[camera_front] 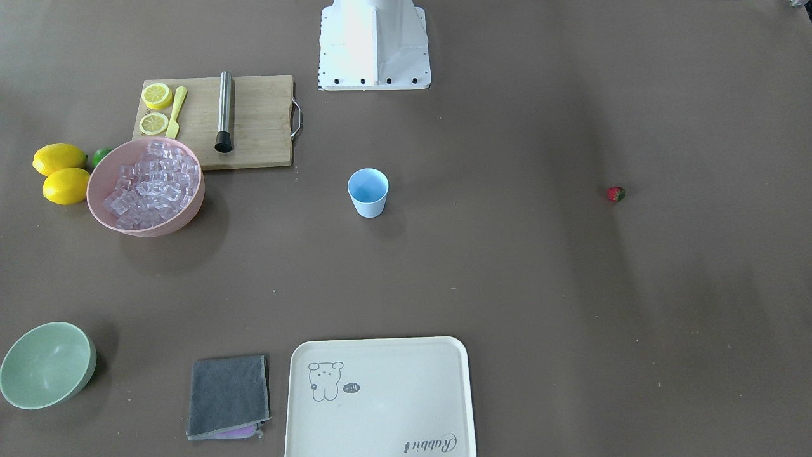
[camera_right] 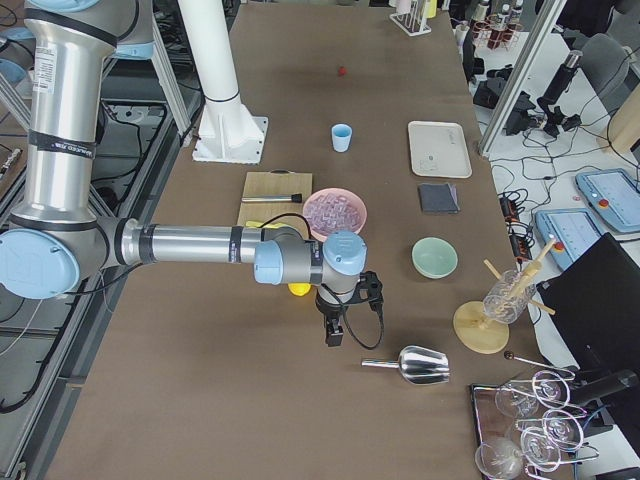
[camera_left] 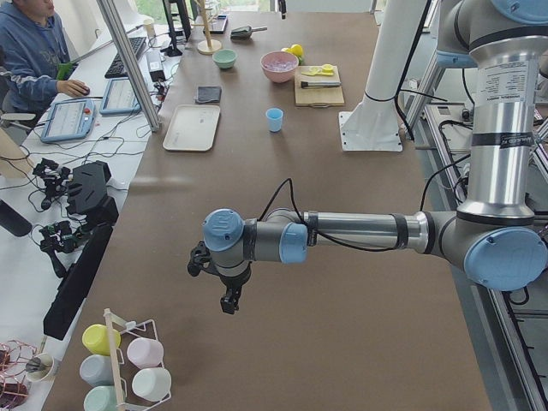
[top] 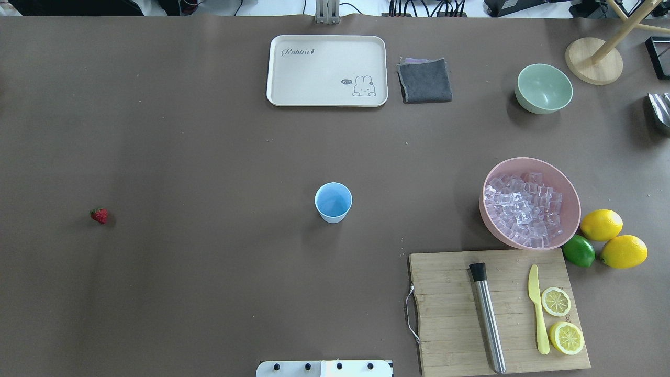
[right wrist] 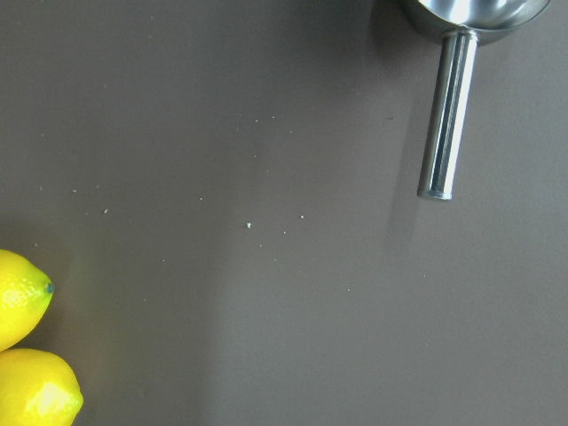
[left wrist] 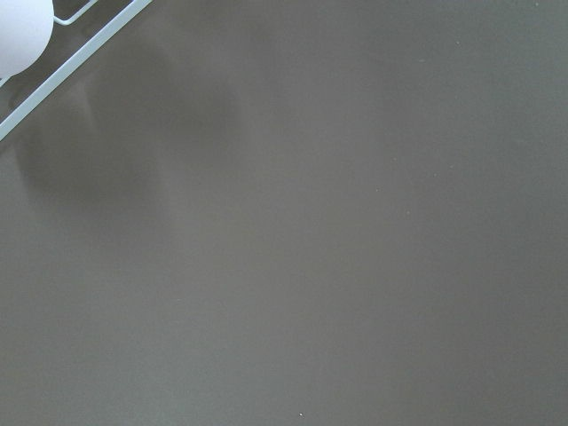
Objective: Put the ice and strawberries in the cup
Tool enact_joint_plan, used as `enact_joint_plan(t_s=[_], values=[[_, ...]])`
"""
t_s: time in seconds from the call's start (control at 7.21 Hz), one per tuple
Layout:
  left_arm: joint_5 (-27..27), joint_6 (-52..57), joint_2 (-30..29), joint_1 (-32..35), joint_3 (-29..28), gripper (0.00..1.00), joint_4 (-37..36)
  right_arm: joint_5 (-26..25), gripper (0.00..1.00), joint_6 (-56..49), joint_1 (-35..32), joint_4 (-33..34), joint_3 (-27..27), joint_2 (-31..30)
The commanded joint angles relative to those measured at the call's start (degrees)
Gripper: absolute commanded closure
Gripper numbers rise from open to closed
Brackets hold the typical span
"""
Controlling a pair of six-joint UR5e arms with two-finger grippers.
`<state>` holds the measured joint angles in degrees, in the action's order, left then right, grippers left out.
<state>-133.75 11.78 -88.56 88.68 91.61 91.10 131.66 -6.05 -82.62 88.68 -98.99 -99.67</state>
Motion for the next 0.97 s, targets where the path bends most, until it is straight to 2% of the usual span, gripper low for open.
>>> enact_joint_plan(t_s=[0.0,0.83], values=[[-0.10,0.00,0.05,0.00,0.85,0.02,-0.04,0.00,0.00,0.07,0.00,0.00,0.02,0.00],[0.34,-0.26,-0.21,0.00,3.14,0.02,-0.04,0.09,0.00,-0.02,0.00,-0.09,-0.15,0.00]])
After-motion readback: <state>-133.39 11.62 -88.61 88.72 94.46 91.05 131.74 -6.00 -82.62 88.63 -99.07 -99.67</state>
